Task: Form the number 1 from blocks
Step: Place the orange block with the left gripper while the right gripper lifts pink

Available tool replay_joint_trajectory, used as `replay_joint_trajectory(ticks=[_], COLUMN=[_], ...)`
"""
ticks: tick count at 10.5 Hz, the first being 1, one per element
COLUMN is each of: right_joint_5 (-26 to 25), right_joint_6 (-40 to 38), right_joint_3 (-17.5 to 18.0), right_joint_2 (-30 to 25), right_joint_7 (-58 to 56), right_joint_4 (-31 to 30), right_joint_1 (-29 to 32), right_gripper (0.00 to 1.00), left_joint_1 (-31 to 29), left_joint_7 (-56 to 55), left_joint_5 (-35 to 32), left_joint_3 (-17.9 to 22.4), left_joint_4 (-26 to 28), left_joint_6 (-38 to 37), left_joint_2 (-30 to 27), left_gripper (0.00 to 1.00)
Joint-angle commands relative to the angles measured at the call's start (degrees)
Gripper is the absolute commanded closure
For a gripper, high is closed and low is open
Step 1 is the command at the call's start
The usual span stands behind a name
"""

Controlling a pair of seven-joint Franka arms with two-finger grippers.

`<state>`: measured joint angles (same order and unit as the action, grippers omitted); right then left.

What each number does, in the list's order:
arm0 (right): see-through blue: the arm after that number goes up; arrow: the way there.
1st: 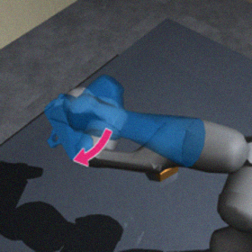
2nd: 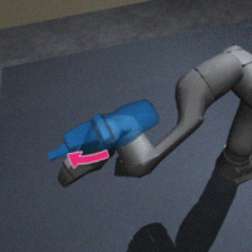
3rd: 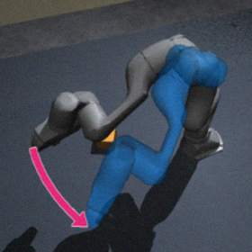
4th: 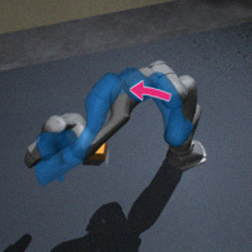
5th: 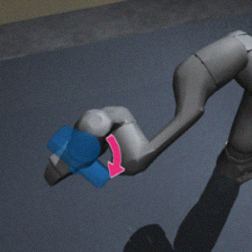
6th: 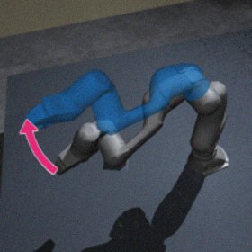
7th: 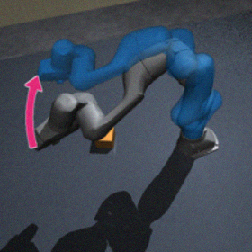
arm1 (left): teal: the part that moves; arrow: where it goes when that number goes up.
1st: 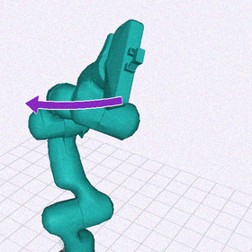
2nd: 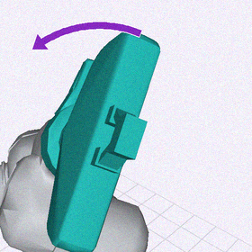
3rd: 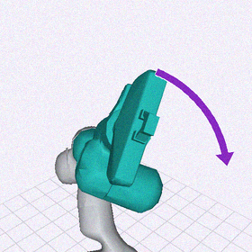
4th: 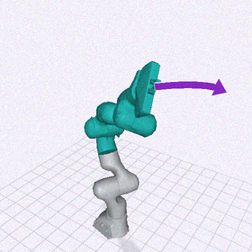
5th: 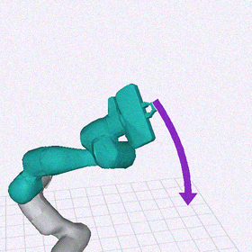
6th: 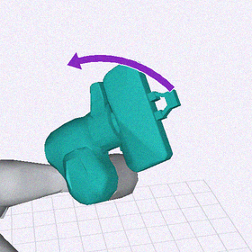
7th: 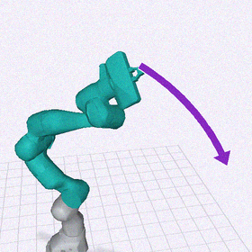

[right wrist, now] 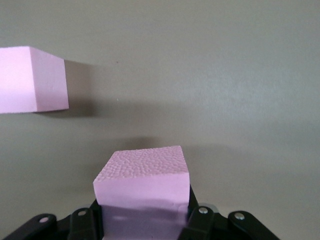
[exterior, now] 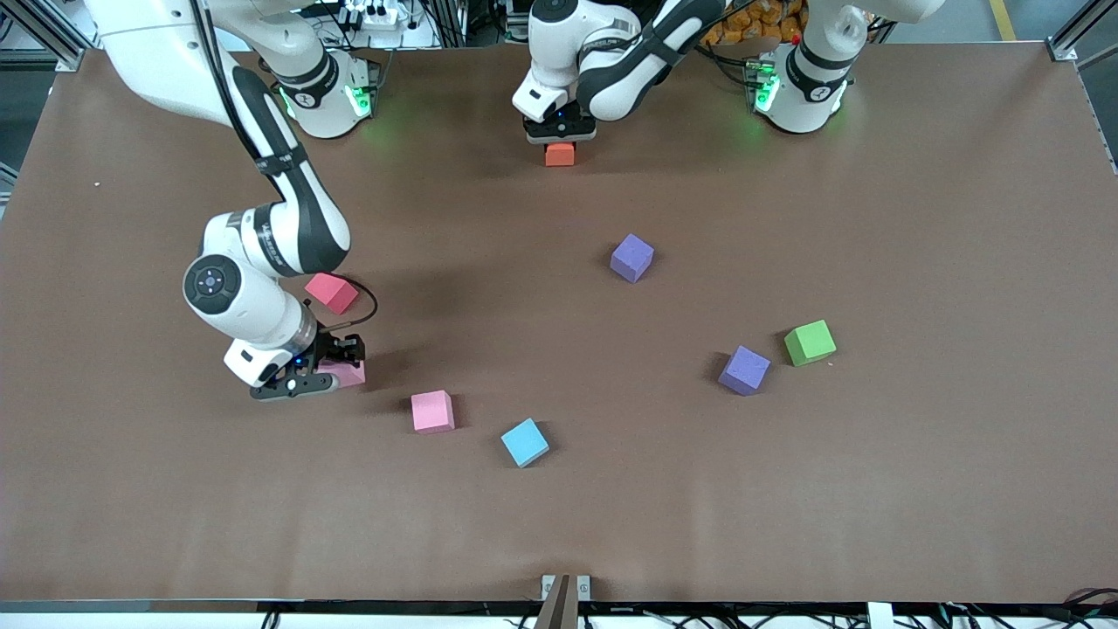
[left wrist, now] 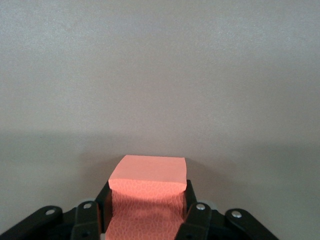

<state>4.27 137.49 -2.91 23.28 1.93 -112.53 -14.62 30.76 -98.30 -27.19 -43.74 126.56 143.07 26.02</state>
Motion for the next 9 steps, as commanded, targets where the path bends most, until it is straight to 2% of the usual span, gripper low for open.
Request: replay_joint_trajectory(ticks=[1, 6, 7, 9], right_joint_5=[0.5, 0.5, 0.5, 0.5], right_joint_6=[0.6, 0.7, 0.8, 1.1], right_joint_3=[0.4, 0.4, 0.4, 0.4], right_joint_2=[-3.9, -7.2, -7.7, -9.3], right_joint_7=[3.2, 6.9, 8.6, 16.4], right_joint_4=[-4.5, -8.1, -8.8, -10.6], right_joint_1=[-0.1, -1.4, -2.5, -6.2], right_gripper=[0.67, 0.67, 0.67, 0.67], left_joint_1=[0.9, -1.8, -3.4, -10.7], left_joint_7=[-4.3, -6.5, -6.2, -3.8], left_joint_5=[-0.7, -0.7, -0.7, -0.7], left_joint_3=[0.4, 2.2, 2.5, 2.6], left_joint_4=[-0.9, -5.5, -6.8, -6.8], left_joint_6=[0.2, -3.2, -5.2, -8.5], left_joint_2=[1.2, -1.0, -1.3, -3.4], left_gripper=[0.0, 0.0, 0.0, 0.0])
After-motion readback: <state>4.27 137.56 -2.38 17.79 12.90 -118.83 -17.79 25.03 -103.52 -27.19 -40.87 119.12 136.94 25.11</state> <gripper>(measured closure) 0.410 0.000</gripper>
